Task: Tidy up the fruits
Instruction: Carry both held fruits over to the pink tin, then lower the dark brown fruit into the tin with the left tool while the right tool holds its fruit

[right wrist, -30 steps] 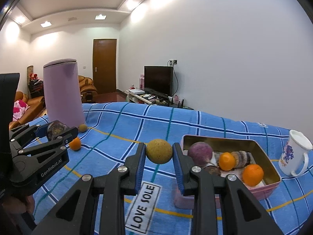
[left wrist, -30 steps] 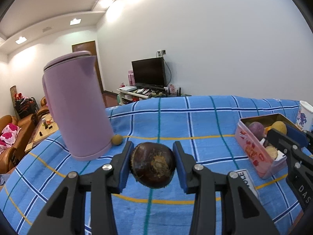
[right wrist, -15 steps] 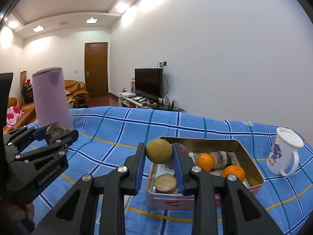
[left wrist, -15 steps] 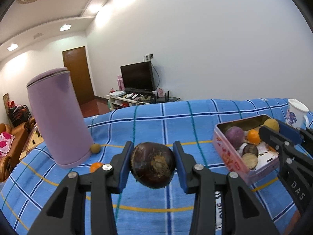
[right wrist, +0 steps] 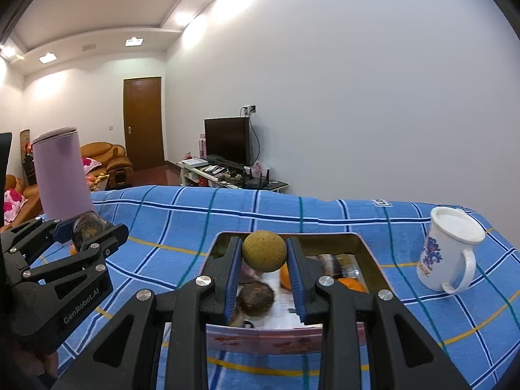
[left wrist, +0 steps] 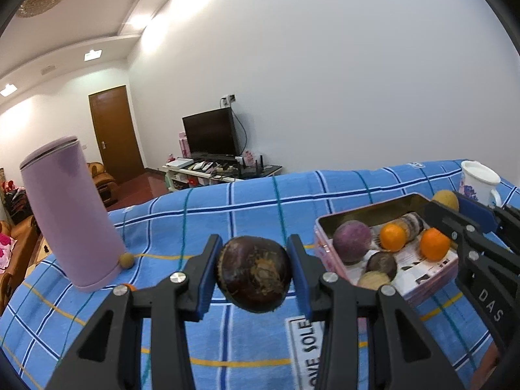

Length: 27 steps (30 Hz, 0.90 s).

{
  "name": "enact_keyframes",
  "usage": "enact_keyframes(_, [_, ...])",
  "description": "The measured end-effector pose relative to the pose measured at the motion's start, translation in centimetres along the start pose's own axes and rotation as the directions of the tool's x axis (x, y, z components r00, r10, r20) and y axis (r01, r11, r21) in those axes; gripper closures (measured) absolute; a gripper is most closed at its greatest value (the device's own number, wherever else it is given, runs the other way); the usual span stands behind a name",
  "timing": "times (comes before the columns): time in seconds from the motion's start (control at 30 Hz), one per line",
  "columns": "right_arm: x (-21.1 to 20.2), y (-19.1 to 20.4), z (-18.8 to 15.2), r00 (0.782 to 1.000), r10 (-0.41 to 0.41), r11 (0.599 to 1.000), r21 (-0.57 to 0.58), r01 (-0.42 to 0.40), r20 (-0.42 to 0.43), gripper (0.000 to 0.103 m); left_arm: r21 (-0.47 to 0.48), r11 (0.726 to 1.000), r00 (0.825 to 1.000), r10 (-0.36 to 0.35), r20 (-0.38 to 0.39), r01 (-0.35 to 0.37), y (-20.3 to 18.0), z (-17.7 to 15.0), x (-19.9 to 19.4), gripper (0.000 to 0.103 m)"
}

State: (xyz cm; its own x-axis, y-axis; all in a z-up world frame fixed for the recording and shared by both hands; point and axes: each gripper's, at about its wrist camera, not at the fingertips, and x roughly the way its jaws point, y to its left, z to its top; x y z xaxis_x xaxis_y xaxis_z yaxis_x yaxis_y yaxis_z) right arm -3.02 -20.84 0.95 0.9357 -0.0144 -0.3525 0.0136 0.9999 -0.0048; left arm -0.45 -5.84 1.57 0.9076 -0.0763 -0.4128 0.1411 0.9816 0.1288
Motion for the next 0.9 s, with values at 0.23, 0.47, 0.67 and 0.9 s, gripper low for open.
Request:
enact_keyframes(0.23, [0.0, -2.1, 0.1, 1.000, -0.029, 0.999, 0.022, 0.029, 0.001, 0.073, 0.013, 1.000, 1.000, -0.027, 0.009, 0.027, -2.2, 0.8, 0.1, 0.060])
enact_keyframes(0.47, [0.0, -3.7, 0.2, 0.998, -0.064, 0.998, 0.029, 0.064, 0.005, 0.073, 0.019, 0.998, 0.998, -0.061, 0.012, 0.060, -4.2, 1.4, 0.3, 0.060])
enact_keyframes(0.67, [0.0, -5.3, 0.3, 0.996, -0.094, 0.995, 0.046, 0.094, 0.004, 0.073, 0.014, 0.997, 0.997, -0.082, 0.011, 0.082, -5.3, 1.7, 0.6, 0.060])
enact_keyframes(0.9, [0.2, -6.8, 0.4, 0.993, -0.118, 0.991, 0.064, 0.118, -0.004, 0.073, 0.009, 0.995, 0.995, -0.099, -0.005, 0.099, -6.2, 1.4, 1.4, 0.060])
